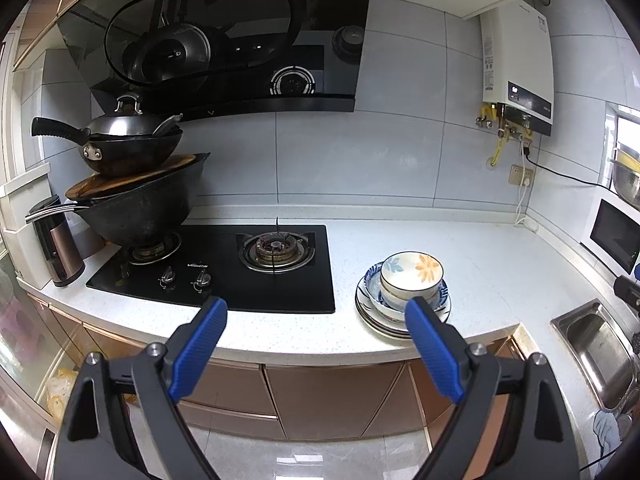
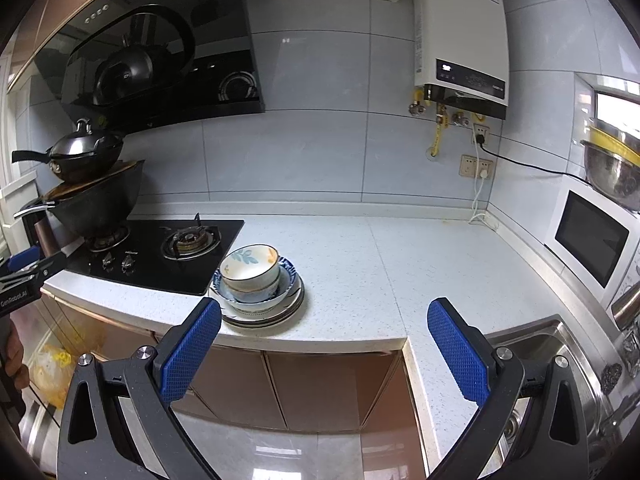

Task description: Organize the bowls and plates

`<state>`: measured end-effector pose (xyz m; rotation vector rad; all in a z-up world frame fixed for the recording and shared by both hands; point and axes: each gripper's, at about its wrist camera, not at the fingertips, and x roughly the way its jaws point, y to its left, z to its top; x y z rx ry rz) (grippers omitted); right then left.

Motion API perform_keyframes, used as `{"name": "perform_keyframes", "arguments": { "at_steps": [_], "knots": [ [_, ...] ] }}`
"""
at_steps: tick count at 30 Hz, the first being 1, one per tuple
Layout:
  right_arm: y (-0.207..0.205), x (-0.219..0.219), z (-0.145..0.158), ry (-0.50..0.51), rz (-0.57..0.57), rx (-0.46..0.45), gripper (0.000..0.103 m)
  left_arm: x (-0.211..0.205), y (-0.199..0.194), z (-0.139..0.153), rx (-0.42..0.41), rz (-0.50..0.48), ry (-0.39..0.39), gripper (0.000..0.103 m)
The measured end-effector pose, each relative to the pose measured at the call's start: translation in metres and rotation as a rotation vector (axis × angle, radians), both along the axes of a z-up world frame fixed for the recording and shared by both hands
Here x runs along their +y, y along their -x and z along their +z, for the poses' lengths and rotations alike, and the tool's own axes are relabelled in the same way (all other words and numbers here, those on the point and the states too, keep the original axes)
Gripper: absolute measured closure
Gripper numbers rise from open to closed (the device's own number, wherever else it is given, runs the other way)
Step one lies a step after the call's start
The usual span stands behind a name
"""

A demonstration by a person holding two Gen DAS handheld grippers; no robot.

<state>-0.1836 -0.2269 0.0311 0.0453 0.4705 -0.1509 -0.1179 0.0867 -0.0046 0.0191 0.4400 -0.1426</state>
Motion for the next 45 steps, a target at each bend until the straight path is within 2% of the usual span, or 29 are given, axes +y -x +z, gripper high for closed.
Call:
{"name": "perform_keyframes", "arguments": {
  "at_steps": [6,11,20,29,33,37,41,45],
  "knots": [
    [-0.002,-0.006,-0.002,-0.006,-0.011,0.039,0.001,-0.002,0.000,-0.003,0.018,0.005,-0.012,0.012],
    [-0.006,-0.008,-0.009,-0.023,0.007,0.111,0.001,-0.005,0.000,-0.008,0.045,0.009,-0.013,0.012],
    [0.000,-0.015,-0.012,-0.031,-0.009,0.118,0.001,-0.018,0.004,-0.012,0.045,0.036,-0.042,0.012],
    [0.009,-0.031,-0.012,-0.041,-0.066,0.126,0.001,-0.030,0.000,-0.016,0.065,-0.010,-0.067,0.012],
    [0.016,-0.040,-0.011,-0.067,-0.085,0.113,0.001,-0.036,0.004,-0.015,0.064,-0.029,-0.076,0.012],
    [0.024,-0.048,-0.008,-0.099,-0.087,0.060,0.001,-0.042,0.007,-0.015,0.072,-0.055,-0.078,0.012],
    [0.029,-0.051,-0.001,-0.101,-0.089,0.013,0.001,-0.051,0.010,-0.015,0.071,-0.070,-0.094,0.012],
    [0.028,-0.051,0.001,-0.099,-0.085,0.008,0.001,-0.058,0.014,-0.016,0.069,-0.079,-0.107,0.012]
  ]
}}
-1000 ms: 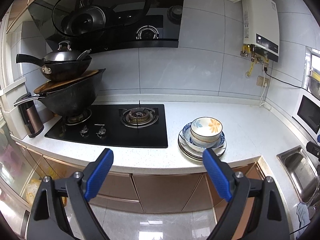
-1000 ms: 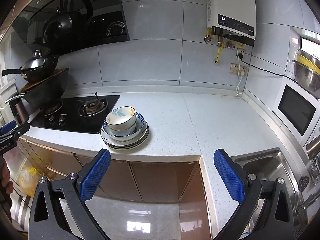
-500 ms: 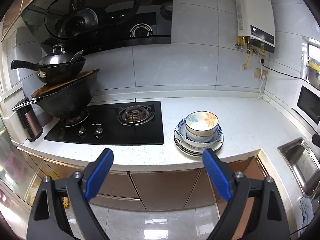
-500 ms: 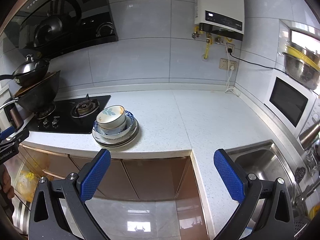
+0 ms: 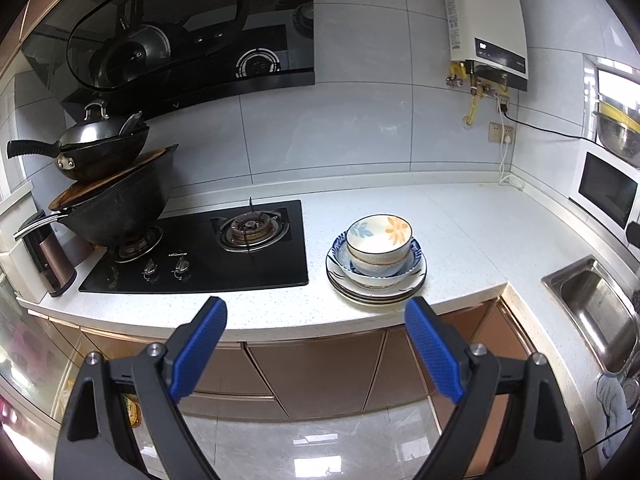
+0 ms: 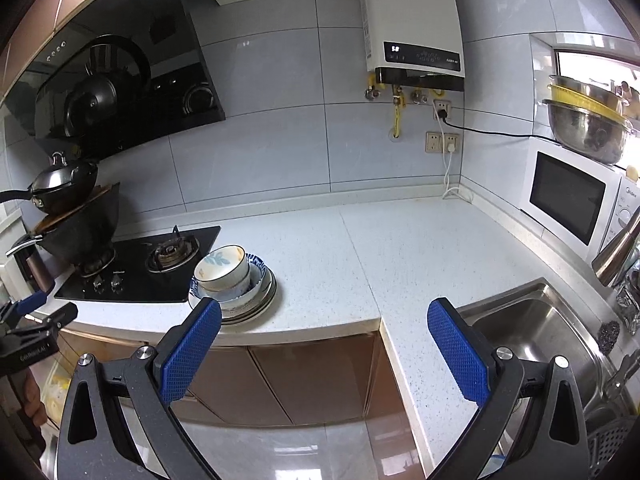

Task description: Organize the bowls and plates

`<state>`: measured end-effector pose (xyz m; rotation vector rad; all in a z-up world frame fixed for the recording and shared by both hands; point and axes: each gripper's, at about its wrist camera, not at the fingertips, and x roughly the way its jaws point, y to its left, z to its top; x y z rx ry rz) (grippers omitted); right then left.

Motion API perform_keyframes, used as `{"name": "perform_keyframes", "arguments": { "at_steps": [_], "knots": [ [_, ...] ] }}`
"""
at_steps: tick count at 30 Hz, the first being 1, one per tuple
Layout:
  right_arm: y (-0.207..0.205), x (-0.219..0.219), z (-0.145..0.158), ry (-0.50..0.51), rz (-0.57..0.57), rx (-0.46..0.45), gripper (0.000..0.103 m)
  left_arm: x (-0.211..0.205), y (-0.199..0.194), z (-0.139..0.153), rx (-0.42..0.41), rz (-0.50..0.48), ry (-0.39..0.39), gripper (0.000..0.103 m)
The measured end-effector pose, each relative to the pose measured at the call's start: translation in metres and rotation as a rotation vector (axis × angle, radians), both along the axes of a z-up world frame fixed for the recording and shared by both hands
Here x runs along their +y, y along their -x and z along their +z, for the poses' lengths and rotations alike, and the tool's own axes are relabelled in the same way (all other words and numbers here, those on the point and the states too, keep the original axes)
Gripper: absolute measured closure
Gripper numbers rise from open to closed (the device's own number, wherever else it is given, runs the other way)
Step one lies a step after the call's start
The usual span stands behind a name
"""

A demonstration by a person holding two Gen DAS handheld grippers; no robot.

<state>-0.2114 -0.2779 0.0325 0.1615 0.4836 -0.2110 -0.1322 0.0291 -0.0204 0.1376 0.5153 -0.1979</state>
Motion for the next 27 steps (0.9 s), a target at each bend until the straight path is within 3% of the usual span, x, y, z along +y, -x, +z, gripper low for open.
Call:
{"name": "perform_keyframes", "arguments": {
  "at_steps": [11,23,27],
  "knots": [
    [-0.004,-0.002,-0.006,-0.010,0.011,0.025,0.001,0.000,0.007,0.000,0.014,0.016,0.002,0.012],
    [-0.003,-0.038,-0.020,-0.203,-0.007,-0.013,0.001,-0.003,0.018,0.009,-0.002,0.044,-0.041,0.012],
    [-0.004,-0.042,-0.022,-0.218,-0.010,-0.019,0.001,-0.005,0.023,0.014,-0.013,0.046,-0.060,0.012]
  ]
}}
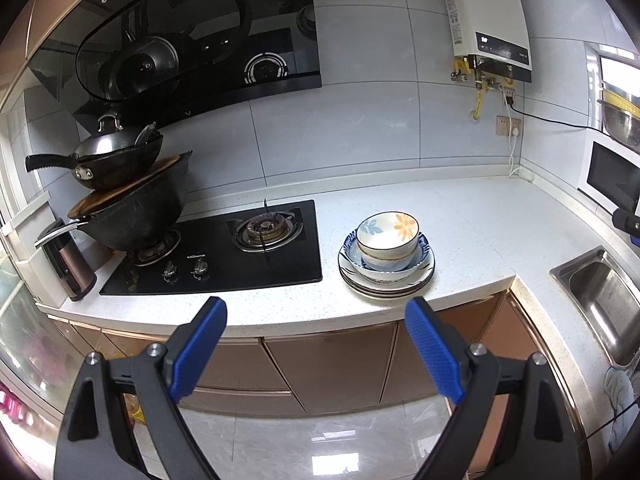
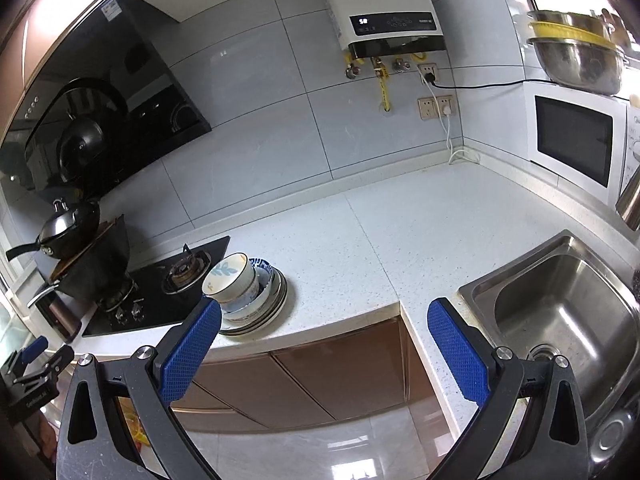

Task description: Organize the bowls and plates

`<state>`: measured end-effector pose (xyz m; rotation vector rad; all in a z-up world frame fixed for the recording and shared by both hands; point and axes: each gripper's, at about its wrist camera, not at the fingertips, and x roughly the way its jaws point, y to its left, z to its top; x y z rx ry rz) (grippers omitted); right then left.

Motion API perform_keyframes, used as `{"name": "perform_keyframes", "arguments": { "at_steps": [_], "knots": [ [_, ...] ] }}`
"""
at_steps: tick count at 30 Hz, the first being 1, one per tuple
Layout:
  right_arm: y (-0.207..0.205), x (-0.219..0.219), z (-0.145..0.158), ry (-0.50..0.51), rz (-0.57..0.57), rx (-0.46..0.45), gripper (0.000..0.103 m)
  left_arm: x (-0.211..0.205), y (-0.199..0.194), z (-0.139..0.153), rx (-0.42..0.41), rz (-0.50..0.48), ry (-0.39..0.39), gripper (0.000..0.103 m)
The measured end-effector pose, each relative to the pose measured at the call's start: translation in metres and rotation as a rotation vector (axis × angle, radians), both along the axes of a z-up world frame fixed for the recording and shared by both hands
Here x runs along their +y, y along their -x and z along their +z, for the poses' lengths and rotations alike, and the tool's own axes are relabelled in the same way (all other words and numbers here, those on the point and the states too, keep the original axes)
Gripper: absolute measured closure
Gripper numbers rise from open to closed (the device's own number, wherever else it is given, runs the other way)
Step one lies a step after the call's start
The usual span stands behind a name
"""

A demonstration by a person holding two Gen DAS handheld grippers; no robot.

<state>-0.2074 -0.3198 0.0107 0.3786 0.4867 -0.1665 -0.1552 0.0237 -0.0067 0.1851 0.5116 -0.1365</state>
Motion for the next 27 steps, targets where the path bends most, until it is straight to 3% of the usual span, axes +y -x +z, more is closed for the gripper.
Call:
{"name": "perform_keyframes", "arguments": {
  "at_steps": [6,14,18,27],
  "knots": [
    [-0.005,0.003,0.002,0.038,0.007,0.023,0.001,0.003,0.002,0.002,0.001,0.006,0.008,0.012],
    [-0.016,0.021,0.001,0.213,0.101,0.128,0.001,0.005,0.004,-0.001,0.006,0.009,0.017,0.012],
    [-0.013,0.031,0.006,0.275,0.133,0.119,0.001,0.006,0.003,-0.002,0.012,0.009,0.023,0.012],
    [-0.010,0.043,0.014,0.286,0.180,0.073,0.001,0.011,0.010,-0.001,0.007,0.003,0.049,0.012]
  ]
}}
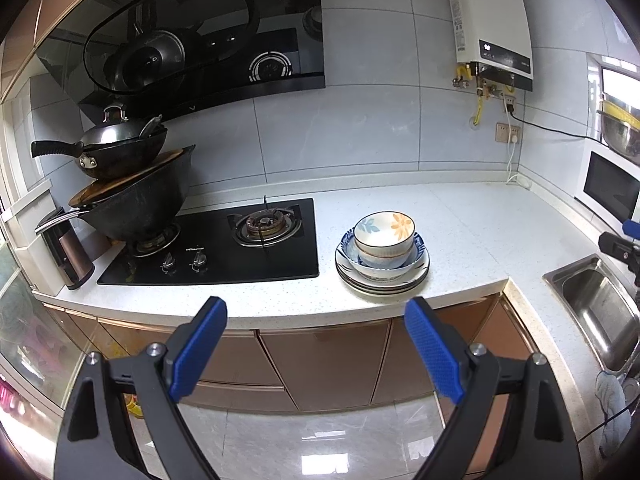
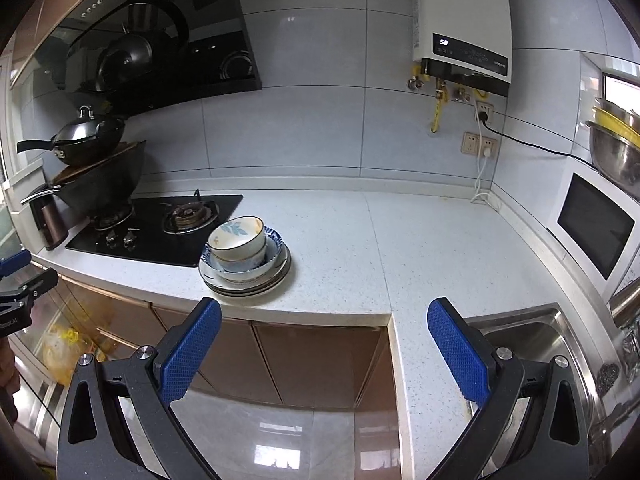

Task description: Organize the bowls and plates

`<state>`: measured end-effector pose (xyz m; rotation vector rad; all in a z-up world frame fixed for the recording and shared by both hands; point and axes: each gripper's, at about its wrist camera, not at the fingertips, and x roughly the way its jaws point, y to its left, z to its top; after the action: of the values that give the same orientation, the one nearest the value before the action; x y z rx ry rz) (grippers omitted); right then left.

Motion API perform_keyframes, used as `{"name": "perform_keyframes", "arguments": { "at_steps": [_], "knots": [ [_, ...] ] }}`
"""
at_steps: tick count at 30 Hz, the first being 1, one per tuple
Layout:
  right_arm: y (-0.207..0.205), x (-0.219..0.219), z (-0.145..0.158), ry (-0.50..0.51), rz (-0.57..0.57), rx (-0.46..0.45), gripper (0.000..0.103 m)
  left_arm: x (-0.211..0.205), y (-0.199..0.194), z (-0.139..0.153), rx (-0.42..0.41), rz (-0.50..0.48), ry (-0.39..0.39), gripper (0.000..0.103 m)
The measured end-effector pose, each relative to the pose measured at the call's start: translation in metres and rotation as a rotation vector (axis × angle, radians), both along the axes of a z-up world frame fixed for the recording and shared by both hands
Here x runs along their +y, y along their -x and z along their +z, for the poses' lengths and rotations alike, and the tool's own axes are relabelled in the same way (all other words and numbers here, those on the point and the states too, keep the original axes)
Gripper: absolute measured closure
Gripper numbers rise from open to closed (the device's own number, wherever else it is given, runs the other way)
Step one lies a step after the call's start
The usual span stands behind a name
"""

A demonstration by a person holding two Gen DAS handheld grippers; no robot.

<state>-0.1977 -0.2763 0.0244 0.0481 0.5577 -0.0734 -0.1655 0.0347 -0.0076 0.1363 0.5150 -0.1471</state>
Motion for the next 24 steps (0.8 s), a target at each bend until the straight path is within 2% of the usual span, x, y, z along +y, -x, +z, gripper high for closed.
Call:
{"name": "perform_keyframes", "arguments": {
  "at_steps": [24],
  "knots": [
    [0.013,0.017,-0.008,-0.037,0.013,0.024,0.001,0.023,0.015,0.000,0.012,-0.010,0.059,0.012]
  ]
}}
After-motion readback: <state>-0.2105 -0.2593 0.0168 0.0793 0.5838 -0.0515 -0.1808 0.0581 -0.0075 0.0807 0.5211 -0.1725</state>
